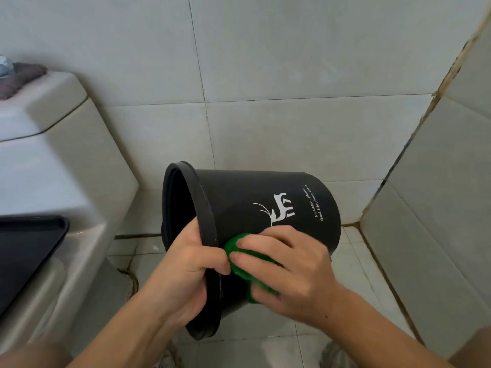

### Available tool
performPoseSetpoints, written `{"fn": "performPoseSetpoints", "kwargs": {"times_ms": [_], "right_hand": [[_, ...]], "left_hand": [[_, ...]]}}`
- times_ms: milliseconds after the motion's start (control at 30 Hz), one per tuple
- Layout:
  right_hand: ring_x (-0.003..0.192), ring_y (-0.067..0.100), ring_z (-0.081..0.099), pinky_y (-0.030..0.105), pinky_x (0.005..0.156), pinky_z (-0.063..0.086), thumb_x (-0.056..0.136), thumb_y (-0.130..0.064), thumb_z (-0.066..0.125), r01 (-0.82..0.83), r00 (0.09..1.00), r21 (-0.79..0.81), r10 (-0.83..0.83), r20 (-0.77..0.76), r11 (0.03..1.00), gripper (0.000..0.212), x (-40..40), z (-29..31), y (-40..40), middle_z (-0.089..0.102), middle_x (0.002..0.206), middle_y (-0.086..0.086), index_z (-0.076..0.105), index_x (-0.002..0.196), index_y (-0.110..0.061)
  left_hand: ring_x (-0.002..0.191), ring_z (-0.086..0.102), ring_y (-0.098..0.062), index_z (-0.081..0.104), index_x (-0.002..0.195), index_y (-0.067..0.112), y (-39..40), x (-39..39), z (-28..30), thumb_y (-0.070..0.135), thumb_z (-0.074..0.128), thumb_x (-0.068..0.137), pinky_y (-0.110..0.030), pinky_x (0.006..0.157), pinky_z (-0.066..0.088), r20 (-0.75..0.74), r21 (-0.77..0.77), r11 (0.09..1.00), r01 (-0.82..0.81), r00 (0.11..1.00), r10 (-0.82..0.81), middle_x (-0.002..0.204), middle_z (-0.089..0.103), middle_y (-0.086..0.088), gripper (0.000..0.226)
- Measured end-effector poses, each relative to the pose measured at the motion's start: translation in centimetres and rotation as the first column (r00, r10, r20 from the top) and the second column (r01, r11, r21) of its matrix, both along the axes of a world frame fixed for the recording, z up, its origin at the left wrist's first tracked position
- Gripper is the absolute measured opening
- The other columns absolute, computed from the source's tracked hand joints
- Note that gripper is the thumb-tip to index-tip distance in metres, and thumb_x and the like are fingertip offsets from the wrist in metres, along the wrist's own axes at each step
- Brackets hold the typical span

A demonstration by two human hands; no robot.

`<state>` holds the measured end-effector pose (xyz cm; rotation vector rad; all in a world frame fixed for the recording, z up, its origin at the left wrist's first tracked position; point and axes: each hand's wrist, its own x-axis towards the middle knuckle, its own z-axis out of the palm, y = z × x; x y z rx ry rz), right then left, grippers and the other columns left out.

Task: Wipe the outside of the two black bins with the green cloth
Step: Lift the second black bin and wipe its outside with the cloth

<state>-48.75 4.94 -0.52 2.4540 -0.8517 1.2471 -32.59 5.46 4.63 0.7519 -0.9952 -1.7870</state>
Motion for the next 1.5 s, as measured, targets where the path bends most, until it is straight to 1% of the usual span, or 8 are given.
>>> {"fn": "performPoseSetpoints", "kwargs": {"times_ms": [167, 433, 567, 700, 833, 967, 1300, 1500], "right_hand": [[0.085, 0.023, 0.062, 0.034, 0.067, 0.053, 0.077, -0.01, 0.061, 0.266, 0.957, 0.105, -0.276, 0.091, 0.958, 0.027, -1.7, 1.3, -2.7, 0.071, 0.103, 0.001, 0.076, 0.1, -0.012], [0.086, 0.024, 0.063, 0.029, 0.078, 0.052, 0.08, -0.007, 0.059, 0.09, 0.995, -0.024, -0.088, 0.052, 0.996, 0.027, -0.5, 0.5, -0.5, 0.071, 0.105, 0.005, 0.075, 0.101, -0.013], [0.093, 0.018, 0.062, 0.032, 0.076, 0.05, 0.076, -0.023, 0.052, 0.409, 0.797, 0.384, -0.529, 0.29, 0.828, 0.037, -3.9, 1.0, -4.5, 0.066, 0.105, -0.006, 0.073, 0.107, -0.022], [0.094, 0.014, 0.06, 0.008, 0.072, 0.036, 0.077, -0.024, 0.051, 0.445, 0.652, 0.568, -0.686, 0.324, 0.692, 0.039, -5.6, 0.4, -5.7, 0.059, 0.1, -0.016, 0.071, 0.11, -0.024], [0.09, 0.022, 0.064, 0.031, 0.075, 0.049, 0.075, -0.024, 0.052, 0.418, 0.805, 0.379, -0.53, 0.266, 0.825, 0.037, -2.7, 0.6, -3.1, 0.069, 0.105, -0.004, 0.074, 0.105, -0.02], [0.092, 0.022, 0.066, 0.029, 0.075, 0.054, 0.077, -0.013, 0.062, 0.22, 0.96, 0.085, -0.232, 0.158, 0.972, 0.038, -0.6, 0.2, -0.1, 0.07, 0.109, 0.003, 0.063, 0.114, -0.021], [0.091, 0.013, 0.057, 0.027, 0.077, 0.039, 0.082, -0.011, 0.062, 0.451, 0.599, 0.635, -0.74, 0.305, 0.627, 0.032, -7.6, 1.0, -5.2, 0.066, 0.106, -0.007, 0.072, 0.108, -0.026], [0.09, 0.018, 0.063, 0.032, 0.076, 0.05, 0.074, -0.025, 0.053, 0.405, 0.809, 0.422, -0.533, 0.247, 0.811, 0.037, -3.7, 0.8, -2.0, 0.069, 0.105, -0.003, 0.073, 0.104, -0.02]], "left_hand": [[0.077, 0.069, -0.026, 0.075, 0.085, 0.014, 0.1, -0.2, -0.1, -0.019, 0.045, 0.045, -0.03, 0.062, 0.058, 0.057, -0.013, 1.0, -0.02, 0.998, 0.021, 0.087, 0.07, -0.015, 0.06], [0.069, 0.068, -0.023, 0.074, 0.086, 0.011, 0.2, -0.1, 0.0, -0.019, 0.04, 0.043, -0.026, 0.055, 0.054, 0.095, -0.049, 0.999, 0.021, 0.995, -0.017, 0.08, 0.069, -0.014, 0.063], [0.077, 0.068, -0.022, 0.074, 0.087, 0.02, 0.4, 0.5, 0.9, -0.015, 0.045, 0.044, -0.028, 0.063, 0.055, 0.212, -0.126, 0.992, 0.001, 0.977, 0.026, 0.084, 0.07, -0.009, 0.062], [0.074, 0.067, -0.019, 0.073, 0.082, 0.025, 0.6, 0.8, 1.3, -0.013, 0.046, 0.045, -0.027, 0.062, 0.053, 0.261, -0.146, 0.989, 0.027, 0.965, 0.012, 0.08, 0.069, -0.005, 0.06], [0.068, 0.064, -0.02, 0.073, 0.08, 0.021, 0.4, 0.9, 0.9, -0.012, 0.046, 0.043, -0.026, 0.056, 0.051, 0.279, -0.119, 0.993, 0.008, 0.96, 0.026, 0.076, 0.065, -0.008, 0.057], [0.06, 0.056, -0.021, 0.073, 0.076, 0.016, 0.4, 1.2, 0.6, -0.009, 0.051, 0.032, -0.026, 0.049, 0.043, 0.253, -0.08, 0.996, -0.034, 0.966, 0.053, 0.072, 0.057, -0.013, 0.055], [0.07, 0.061, -0.034, 0.073, 0.084, 0.012, 0.1, 3.9, 1.4, 0.005, 0.06, 0.027, -0.033, 0.061, 0.047, 0.241, -0.128, 0.99, -0.057, 0.967, 0.087, 0.086, 0.063, -0.023, 0.06], [0.068, 0.057, -0.033, 0.073, 0.084, 0.012, 0.0, 2.6, 0.9, -0.002, 0.058, 0.028, -0.032, 0.059, 0.043, 0.31, -0.123, 0.992, 0.007, 0.95, 0.032, 0.083, 0.06, -0.02, 0.059]]}}
